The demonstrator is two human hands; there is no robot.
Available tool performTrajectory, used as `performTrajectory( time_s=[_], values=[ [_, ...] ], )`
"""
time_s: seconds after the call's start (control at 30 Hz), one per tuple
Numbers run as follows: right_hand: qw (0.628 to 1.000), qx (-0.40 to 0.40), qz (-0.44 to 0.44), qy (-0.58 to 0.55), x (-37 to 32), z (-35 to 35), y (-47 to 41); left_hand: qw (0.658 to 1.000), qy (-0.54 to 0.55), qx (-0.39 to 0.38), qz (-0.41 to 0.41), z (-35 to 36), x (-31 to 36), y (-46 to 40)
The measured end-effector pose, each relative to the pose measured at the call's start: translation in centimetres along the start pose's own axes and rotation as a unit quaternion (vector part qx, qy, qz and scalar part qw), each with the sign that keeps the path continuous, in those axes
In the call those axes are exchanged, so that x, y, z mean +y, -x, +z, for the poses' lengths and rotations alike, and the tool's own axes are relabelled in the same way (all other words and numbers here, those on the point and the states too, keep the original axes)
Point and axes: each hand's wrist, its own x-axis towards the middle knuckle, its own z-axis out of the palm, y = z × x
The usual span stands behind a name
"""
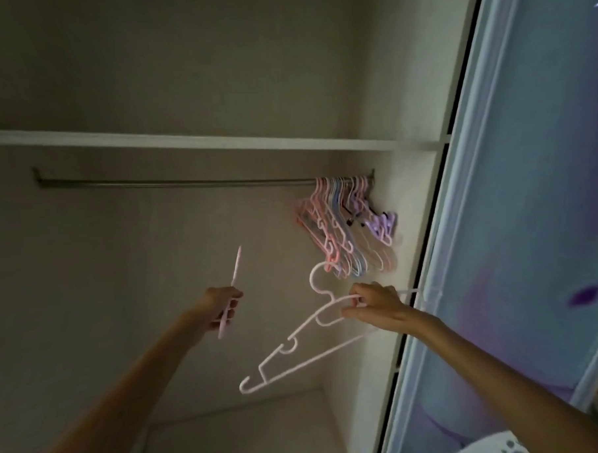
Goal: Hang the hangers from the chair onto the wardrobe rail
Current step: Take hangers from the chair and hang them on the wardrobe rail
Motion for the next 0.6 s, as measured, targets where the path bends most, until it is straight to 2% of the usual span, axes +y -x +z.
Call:
performTrajectory(
  time_s=[0.1,0.17,0.2,0.3,0.37,0.47,0.6],
  values=[
    [0.992,0.105,-0.05,-0.044,-2.9,1.1,-0.9,1.0,-0.012,0.01,0.014,-0.9,0.3,-1.2],
    [0.969,0.205,-0.064,-0.122,-4.6,2.3,-1.9,0.999,-0.034,-0.008,0.016,-0.4,-0.1,-1.2],
    [0.958,0.226,-0.058,-0.167,-5.2,2.7,-2.6,0.999,-0.044,-0.027,0.012,0.0,-0.5,-1.0],
    [0.947,0.181,-0.028,-0.264,-6.9,3.4,-4.9,0.99,-0.018,-0.137,-0.007,1.0,-1.6,-0.8],
    [0.969,0.11,-0.019,-0.222,-7.1,4.0,-6.1,0.983,0.013,-0.183,-0.018,1.0,-1.8,-0.8],
    [0.999,0.024,-0.033,-0.032,-6.7,5.2,-6.9,0.989,0.014,-0.144,-0.02,0.3,-1.8,-1.6],
    [0.993,-0.06,-0.048,0.094,-7.2,4.5,-6.9,0.999,0.025,-0.038,-0.022,-1.5,-2.2,-4.7]
  ],
)
